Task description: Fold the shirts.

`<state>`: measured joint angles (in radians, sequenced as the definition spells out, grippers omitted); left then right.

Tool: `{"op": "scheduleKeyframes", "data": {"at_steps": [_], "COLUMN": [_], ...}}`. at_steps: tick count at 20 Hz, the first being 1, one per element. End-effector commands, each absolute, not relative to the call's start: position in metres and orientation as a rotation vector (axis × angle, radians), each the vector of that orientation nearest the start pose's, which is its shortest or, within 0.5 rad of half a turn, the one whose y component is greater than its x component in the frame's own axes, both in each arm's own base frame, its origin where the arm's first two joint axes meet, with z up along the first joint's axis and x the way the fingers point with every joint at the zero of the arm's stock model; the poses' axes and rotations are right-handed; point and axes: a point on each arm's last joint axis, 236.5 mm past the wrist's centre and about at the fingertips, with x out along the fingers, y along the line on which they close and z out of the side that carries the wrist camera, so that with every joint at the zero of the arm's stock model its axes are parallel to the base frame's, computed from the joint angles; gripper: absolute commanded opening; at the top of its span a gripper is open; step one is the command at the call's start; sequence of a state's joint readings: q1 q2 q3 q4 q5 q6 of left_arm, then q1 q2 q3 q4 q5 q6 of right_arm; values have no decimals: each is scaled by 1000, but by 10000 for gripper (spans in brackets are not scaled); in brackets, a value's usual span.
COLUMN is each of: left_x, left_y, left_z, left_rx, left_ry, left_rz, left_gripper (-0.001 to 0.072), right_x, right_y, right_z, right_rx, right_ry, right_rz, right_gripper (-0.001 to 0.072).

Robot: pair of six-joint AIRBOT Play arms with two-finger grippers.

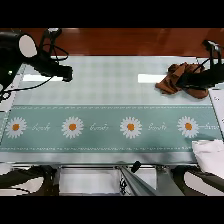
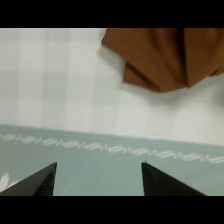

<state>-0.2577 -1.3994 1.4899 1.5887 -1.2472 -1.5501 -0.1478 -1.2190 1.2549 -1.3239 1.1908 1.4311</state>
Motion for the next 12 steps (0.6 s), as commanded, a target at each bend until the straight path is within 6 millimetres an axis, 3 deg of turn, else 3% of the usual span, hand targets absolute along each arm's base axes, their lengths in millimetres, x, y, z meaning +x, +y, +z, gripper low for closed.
{"op": "scheduleKeyframes", "data": {"at_steps": [1, 3, 6, 9, 12], "left_x": [450, 455, 454, 454, 451], "left_y": [-110, -110, -110, -111, -110], "left_z": [70, 73, 73, 73, 71], "left_rx": [194, 191, 191, 189, 190], "left_ry": [1081, 1058, 1061, 1062, 1077], "left_rz": [-223, -221, -222, -223, -223], "left_gripper": [708, 708, 709, 708, 709], "right_x": [451, 466, 480, 502, 515], "right_y": [-84, -134, -184, -201, -202], "right_z": [103, 109, 92, 66, 26], "right_rx": [159, 200, 316, 423, 452], "right_ry": [832, 770, 817, 867, 952], "right_rz": [-196, -312, -384, -371, -359], "right_gripper": [594, 595, 612, 613, 614]}}
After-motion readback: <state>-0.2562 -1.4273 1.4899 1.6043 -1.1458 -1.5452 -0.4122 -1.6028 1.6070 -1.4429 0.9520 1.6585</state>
